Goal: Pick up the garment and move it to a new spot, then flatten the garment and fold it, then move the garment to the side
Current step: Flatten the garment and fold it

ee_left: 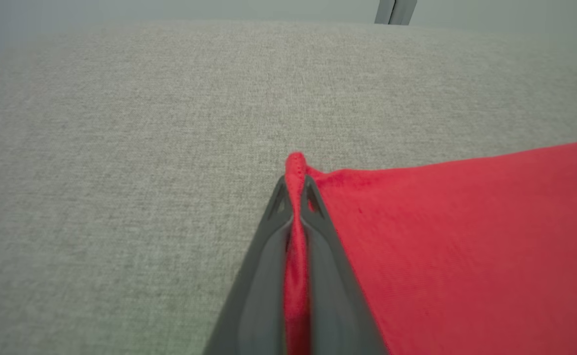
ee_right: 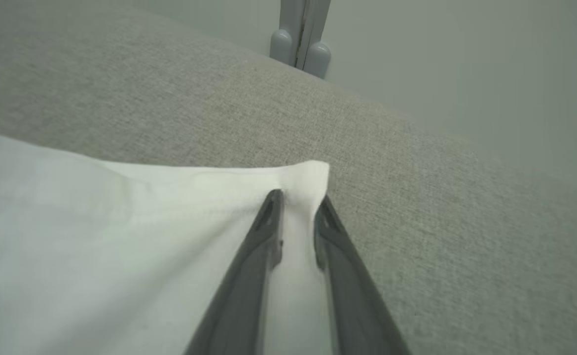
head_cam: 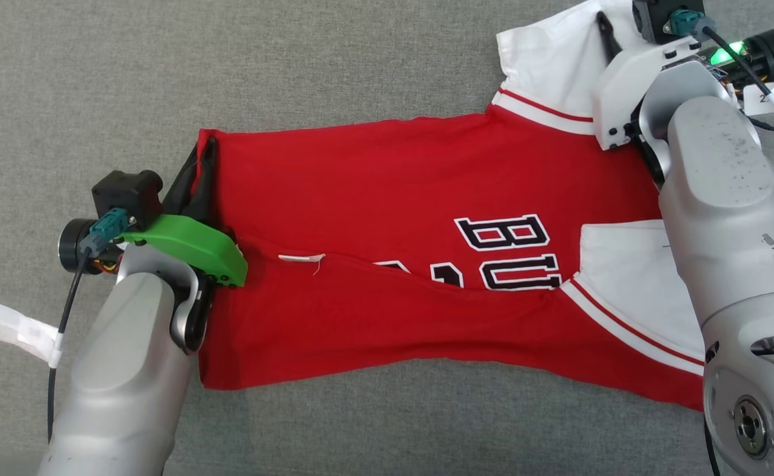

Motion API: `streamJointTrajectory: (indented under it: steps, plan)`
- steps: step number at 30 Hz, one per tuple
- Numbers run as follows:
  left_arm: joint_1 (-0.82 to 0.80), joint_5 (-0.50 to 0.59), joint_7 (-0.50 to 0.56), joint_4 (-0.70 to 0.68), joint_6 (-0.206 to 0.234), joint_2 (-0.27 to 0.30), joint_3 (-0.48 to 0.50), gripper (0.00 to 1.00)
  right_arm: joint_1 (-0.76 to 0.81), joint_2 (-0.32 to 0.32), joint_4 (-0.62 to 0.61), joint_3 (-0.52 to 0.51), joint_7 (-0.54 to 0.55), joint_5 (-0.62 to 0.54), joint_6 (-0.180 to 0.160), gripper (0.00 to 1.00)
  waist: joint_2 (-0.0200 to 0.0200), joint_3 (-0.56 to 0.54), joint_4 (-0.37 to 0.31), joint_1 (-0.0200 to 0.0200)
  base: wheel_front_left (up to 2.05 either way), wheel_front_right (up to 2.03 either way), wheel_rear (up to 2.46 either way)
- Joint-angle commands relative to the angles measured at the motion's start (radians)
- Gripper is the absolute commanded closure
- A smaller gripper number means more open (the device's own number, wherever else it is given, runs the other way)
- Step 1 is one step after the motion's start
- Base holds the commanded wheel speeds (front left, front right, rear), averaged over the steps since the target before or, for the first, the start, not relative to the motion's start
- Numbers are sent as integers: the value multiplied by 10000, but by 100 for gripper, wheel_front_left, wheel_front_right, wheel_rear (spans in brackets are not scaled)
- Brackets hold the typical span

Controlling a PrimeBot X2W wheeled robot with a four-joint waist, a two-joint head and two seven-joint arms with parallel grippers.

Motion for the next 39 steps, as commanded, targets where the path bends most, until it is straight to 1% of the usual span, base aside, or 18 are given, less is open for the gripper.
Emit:
streamJointTrajectory:
  steps: [1,4,7,10,13,16,19,24,27,31,34,35,36,37,38,39]
  plan:
    - [-169,-55,17,-137,21,91,51,100,26,-81,-117,-187,-274,-264,-16,100,0,29,-30,-1,0,0,0]
    - [-127,80,12,-608,20,130,361,100,28,-62,-770,-827,-1330,-758,-18,100,0,-28,-123,-1,0,0,0]
    - [43,247,14,-1027,20,87,666,100,51,-43,-1221,-1224,-1960,-939,-18,100,0,-150,-239,-1,0,0,0]
    - [209,407,14,-1341,20,77,854,100,114,-66,-1577,-1301,-2173,-589,-18,100,0,-297,-398,-1,0,0,0]
    - [305,590,14,-1640,20,136,1026,100,306,-55,-2270,-844,-2192,176,-18,100,0,-381,-583,-1,0,0,0]
    - [608,755,14,-1898,20,183,1290,100,1067,-61,-3194,-289,-2190,1147,-18,100,0,-530,-852,-1,0,0,0]
    - [923,897,14,-2034,20,262,1416,100,1920,-47,-4061,194,-2192,1871,-16,100,0,-763,-1128,-1,0,0,0]
    - [1665,1162,14,-2022,20,360,1621,100,3878,-49,-5163,774,-2194,2975,-16,100,0,-1236,-1569,-1,0,0,0]
    - [2142,1328,14,-1911,20,400,1688,100,4985,-49,-5650,987,-2195,3498,-16,100,0,-1526,-1752,-1,0,0,0]
    - [2736,1467,14,-1734,20,314,1906,100,6279,-53,-6052,1045,-2197,4081,-16,100,0,-1880,-1878,-1,0,0,0]
    - [3133,1550,14,-1581,20,236,2042,100,7086,-50,-6162,1019,-2196,4439,-16,100,0,-2133,-1910,-1,0,0,0]
    - [3250,1607,14,-1504,20,205,2100,98,7343,-53,-6156,1020,-2197,4540,-16,100,0,-2229,-1917,-1,0,0,0]
    - [3344,1635,14,-1465,20,170,2150,85,7526,-53,-6141,1031,-2197,4633,-16,100,0,-2296,-1919,-1,0,0,0]
    - [3470,1708,14,-1393,20,135,2215,69,7719,-53,-6095,1070,-2197,4706,-16,100,0,-2392,-1920,-1,0,0,0]
    - [3573,1763,14,-1342,20,111,2256,54,7854,-55,-6061,1080,-2197,4776,-16,100,0,-2455,-1923,-1,0,0,0]
    - [3685,1840,14,-1281,20,78,2315,18,7996,-60,-6016,1057,-2197,4868,-16,100,0,-2546,-1925,-1,0,0,0]
